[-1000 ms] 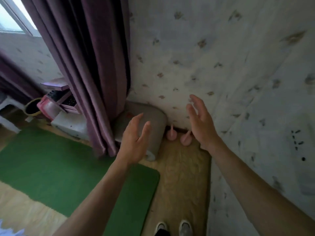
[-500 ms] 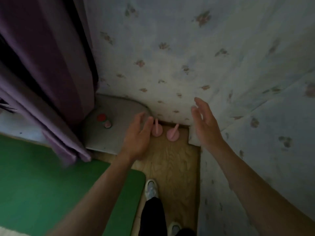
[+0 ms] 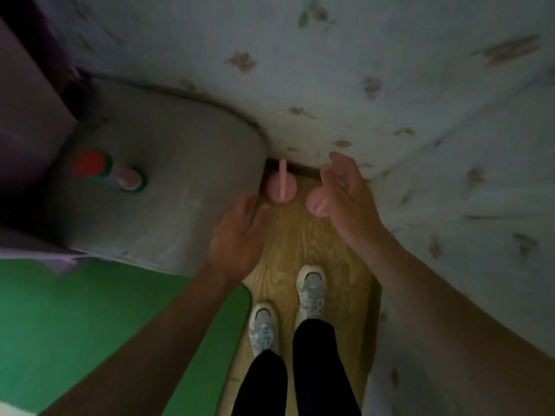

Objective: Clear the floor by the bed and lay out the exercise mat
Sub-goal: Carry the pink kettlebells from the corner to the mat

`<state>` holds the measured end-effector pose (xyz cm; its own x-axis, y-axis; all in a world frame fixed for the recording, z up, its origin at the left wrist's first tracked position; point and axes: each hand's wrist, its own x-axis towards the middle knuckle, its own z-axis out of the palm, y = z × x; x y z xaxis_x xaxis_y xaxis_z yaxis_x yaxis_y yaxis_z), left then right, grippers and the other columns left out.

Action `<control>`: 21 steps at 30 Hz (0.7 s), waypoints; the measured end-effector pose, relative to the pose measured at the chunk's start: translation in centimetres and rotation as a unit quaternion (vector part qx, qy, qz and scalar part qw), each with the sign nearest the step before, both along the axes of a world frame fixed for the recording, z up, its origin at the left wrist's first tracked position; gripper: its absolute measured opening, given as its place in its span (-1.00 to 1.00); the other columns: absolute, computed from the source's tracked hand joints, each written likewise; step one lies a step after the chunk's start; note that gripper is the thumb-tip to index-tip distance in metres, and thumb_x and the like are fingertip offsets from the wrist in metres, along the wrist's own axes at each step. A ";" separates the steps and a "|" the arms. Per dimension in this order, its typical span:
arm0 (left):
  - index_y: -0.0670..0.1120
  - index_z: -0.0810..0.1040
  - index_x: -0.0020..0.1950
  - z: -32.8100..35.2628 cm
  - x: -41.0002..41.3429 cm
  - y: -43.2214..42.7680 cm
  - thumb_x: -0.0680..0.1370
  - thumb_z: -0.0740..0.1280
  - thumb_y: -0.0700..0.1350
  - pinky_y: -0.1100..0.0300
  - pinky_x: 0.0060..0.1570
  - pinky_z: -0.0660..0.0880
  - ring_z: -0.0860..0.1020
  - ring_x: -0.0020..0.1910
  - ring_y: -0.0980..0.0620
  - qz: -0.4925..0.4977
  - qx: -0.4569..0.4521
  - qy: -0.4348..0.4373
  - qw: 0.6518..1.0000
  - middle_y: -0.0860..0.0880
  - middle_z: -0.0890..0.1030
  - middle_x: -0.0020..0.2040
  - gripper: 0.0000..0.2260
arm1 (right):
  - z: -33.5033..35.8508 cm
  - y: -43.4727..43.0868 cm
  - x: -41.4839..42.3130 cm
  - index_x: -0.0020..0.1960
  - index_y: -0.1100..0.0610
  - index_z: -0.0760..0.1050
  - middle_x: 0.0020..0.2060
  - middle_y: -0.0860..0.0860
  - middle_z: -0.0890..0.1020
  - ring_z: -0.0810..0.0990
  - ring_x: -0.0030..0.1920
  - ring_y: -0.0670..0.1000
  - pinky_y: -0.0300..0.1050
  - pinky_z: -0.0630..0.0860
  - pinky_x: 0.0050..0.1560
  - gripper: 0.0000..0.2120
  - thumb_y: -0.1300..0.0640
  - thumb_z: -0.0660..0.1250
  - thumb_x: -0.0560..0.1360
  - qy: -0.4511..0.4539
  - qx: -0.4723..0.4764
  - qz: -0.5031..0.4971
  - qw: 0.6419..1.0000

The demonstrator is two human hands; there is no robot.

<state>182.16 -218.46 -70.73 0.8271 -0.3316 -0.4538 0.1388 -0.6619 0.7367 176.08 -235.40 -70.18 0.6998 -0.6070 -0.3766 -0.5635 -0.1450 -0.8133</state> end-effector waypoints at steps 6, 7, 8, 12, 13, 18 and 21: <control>0.05 0.45 0.36 -14.4 1.0 -4.2 0.62 0.25 0.06 0.26 0.07 0.35 0.51 0.20 0.08 -0.020 0.016 0.012 1.000 0.07 0.56 0.22 -0.68 | -13.0 -0.9 4.4 0.56 0.00 0.22 0.37 -0.05 0.47 0.38 0.34 -0.08 -0.03 0.12 0.53 -0.48 -0.10 0.18 0.65 0.079 0.004 0.050 0.996; 0.04 0.45 0.36 -16.0 1.1 -4.8 0.62 0.25 0.05 0.33 -0.01 0.35 0.51 0.16 0.12 -0.014 0.012 0.025 1.000 0.10 0.54 0.18 -0.69 | -15.0 -1.0 4.8 0.58 0.02 0.20 0.28 -0.11 0.45 0.36 0.22 -0.15 -0.25 0.15 0.39 -0.49 -0.07 0.17 0.67 0.089 0.023 0.058 0.994; 0.05 0.45 0.35 -17.8 1.2 -5.4 0.63 0.25 0.04 0.42 -0.10 0.34 0.51 0.08 0.19 -0.004 0.001 0.039 0.999 0.14 0.53 0.12 -0.70 | -16.8 -1.1 5.3 0.58 0.03 0.19 0.18 -0.17 0.39 0.31 0.16 -0.19 -0.41 0.19 0.20 -0.50 -0.05 0.16 0.68 0.097 0.032 0.066 0.993; 0.08 0.48 0.30 -24.0 2.9 -7.1 0.62 0.25 0.04 0.54 -0.16 0.33 0.52 -0.04 0.36 0.046 -0.024 0.049 0.997 0.25 0.52 0.02 -0.75 | -23.5 -1.6 8.1 0.55 0.09 0.25 0.35 -0.01 0.49 0.45 0.29 -0.06 -0.64 0.26 0.08 -0.51 0.02 0.23 0.66 0.115 -0.017 0.121 0.986; 0.03 0.48 0.32 -25.5 3.5 -7.4 0.62 0.26 0.04 0.46 -0.06 0.39 0.54 0.06 0.25 0.049 -0.019 0.041 0.998 0.18 0.56 0.11 -0.71 | -25.3 -1.9 8.8 0.52 0.13 0.29 0.36 0.08 0.52 0.50 0.31 0.03 -0.37 0.39 0.28 -0.52 0.05 0.26 0.64 0.111 -0.033 0.137 0.984; -0.04 0.42 0.45 -32.4 5.5 -8.8 0.60 0.30 0.03 0.19 0.17 0.41 0.51 0.29 -0.05 0.078 0.015 0.063 0.995 -0.06 0.53 0.36 -0.58 | -32.6 -2.7 12.1 0.58 0.13 0.15 0.48 0.10 0.41 0.41 0.44 0.09 0.08 0.35 0.45 -0.36 0.06 0.31 0.58 0.135 -0.030 0.168 0.976; -0.06 0.50 0.36 -35.5 5.6 -10.0 0.55 0.40 -0.03 0.26 0.01 0.41 0.58 0.18 -0.03 0.104 -0.017 0.090 0.990 -0.05 0.59 0.26 -0.61 | -35.2 -3.5 14.1 0.57 0.15 0.16 0.44 0.10 0.44 0.46 0.40 0.09 -0.05 0.39 0.38 -0.36 0.08 0.34 0.58 0.167 0.009 0.135 0.977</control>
<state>187.73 -228.43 -106.24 0.7857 -0.1808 -0.5917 0.4001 -0.5810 0.7088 190.15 -238.85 -105.36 0.6690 -0.4085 -0.6209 -0.7416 -0.3117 -0.5940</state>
